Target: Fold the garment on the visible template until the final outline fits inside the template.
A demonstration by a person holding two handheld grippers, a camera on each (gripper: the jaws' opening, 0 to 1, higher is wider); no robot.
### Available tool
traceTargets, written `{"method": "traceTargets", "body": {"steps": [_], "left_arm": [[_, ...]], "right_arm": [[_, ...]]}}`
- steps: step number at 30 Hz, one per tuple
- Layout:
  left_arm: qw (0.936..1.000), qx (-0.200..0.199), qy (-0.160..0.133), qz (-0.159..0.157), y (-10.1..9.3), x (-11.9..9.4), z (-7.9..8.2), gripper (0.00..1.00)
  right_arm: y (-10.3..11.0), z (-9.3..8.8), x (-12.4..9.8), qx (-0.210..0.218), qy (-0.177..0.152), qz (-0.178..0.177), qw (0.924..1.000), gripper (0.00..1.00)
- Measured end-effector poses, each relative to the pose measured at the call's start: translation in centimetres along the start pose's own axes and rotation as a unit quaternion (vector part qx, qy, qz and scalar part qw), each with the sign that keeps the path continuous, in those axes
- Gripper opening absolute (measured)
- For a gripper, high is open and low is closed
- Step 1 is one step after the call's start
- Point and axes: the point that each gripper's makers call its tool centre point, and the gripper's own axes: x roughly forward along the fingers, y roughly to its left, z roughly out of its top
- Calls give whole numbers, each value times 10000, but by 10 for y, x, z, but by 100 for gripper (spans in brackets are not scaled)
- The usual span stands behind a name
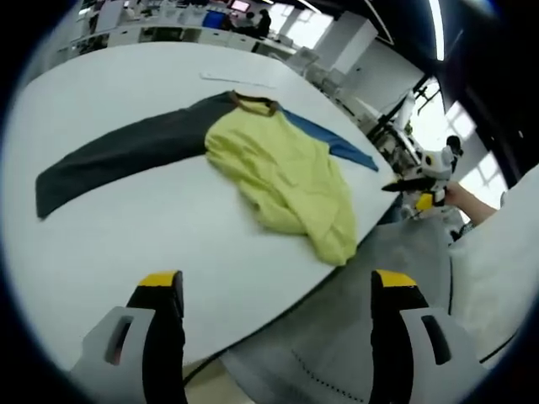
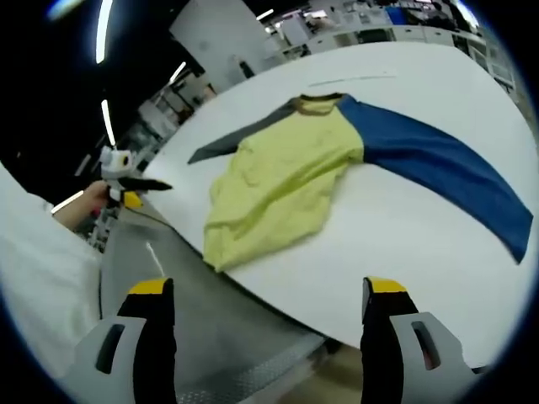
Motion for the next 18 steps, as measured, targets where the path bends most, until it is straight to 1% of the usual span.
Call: {"method": "traceTargets", "body": {"steps": [7,18], "left_arm": [[9999,-11,67,-110,-2,11,0,83],[9998,-54,23,-193,-3,21,5,77]], "right_arm": [[-4,0,5,47,4,29,10000,89],[-8,4,13,-10,35,88,10000,86]]}}
